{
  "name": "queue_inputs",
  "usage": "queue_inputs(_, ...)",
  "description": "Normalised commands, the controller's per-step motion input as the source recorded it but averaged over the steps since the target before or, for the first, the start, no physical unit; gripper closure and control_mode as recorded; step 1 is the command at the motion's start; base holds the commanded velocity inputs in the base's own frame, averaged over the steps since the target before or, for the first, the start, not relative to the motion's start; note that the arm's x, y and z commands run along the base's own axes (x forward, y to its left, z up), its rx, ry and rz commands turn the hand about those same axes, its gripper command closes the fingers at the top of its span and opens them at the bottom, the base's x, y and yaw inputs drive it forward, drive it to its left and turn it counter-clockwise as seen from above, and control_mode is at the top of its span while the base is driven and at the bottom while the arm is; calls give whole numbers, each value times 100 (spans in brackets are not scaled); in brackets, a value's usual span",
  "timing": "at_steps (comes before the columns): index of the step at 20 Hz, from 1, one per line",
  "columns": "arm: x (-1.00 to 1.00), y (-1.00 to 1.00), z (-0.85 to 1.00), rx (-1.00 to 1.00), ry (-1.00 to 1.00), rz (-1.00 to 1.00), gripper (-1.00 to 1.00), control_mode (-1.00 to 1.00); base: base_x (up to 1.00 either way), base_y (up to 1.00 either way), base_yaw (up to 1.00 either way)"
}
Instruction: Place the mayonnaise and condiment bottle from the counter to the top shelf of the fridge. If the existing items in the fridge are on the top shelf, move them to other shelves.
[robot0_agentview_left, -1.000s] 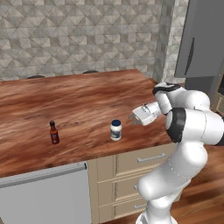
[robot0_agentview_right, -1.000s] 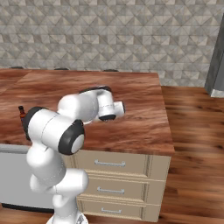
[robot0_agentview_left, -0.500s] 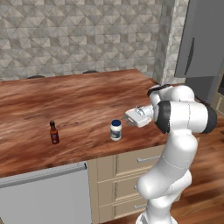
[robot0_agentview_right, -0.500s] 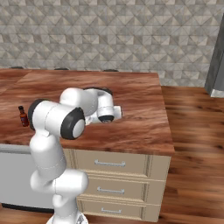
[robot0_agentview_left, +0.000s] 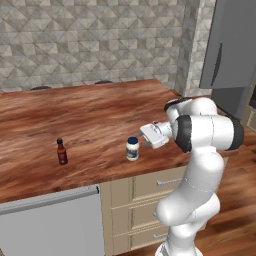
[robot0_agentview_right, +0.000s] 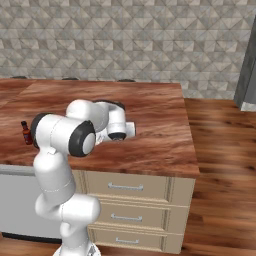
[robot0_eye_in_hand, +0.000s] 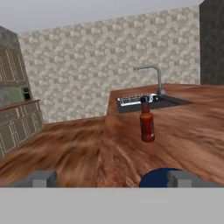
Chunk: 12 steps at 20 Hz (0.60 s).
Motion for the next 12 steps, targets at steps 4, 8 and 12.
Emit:
queue_inputs(4,6,0,-12,0,-6,-1,-100,-100,0,0,0)
queue_inputs(8,5,-8,-17,0,-4,0,-100,-100,0,0,0)
queue_inputs(12,23,-1,-1,0,-2,0,-100,-100,0,0,0)
